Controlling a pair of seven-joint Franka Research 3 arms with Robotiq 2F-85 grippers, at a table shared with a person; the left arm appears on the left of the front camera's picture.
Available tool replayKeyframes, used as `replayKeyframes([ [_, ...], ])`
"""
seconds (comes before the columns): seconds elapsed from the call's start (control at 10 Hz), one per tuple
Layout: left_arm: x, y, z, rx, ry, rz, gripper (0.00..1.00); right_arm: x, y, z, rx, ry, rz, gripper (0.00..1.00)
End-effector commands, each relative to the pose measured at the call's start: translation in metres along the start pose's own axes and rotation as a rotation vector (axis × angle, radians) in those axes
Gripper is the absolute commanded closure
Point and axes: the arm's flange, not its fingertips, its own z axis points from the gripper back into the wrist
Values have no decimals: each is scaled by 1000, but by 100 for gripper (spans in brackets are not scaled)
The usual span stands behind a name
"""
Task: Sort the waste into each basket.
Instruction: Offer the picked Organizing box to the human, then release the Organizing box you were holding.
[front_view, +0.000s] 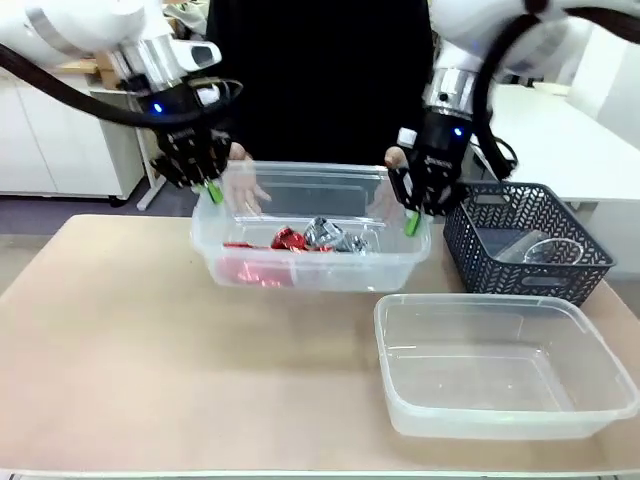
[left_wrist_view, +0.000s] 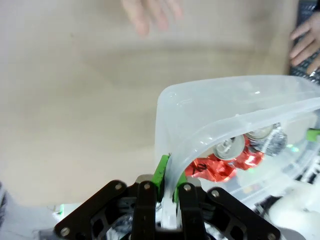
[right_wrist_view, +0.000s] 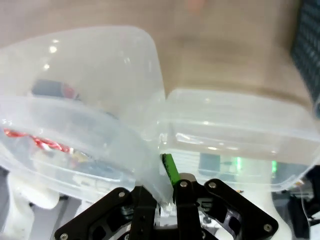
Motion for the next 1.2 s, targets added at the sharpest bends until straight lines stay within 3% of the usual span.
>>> replayKeyframes([
  [0.0,31,-9,23,-98,41,21,93,44,-3,9,17,105,20,95],
  [0.2,56,6,13,-136,108,96,93,52,-10,-1,82,101,70,95],
  [0.3,33,7,5,-20,42,25,93,45,-4,1,31,73,10,95],
  [1.1,33,7,5,-20,42,25,93,45,-4,1,31,73,10,95],
])
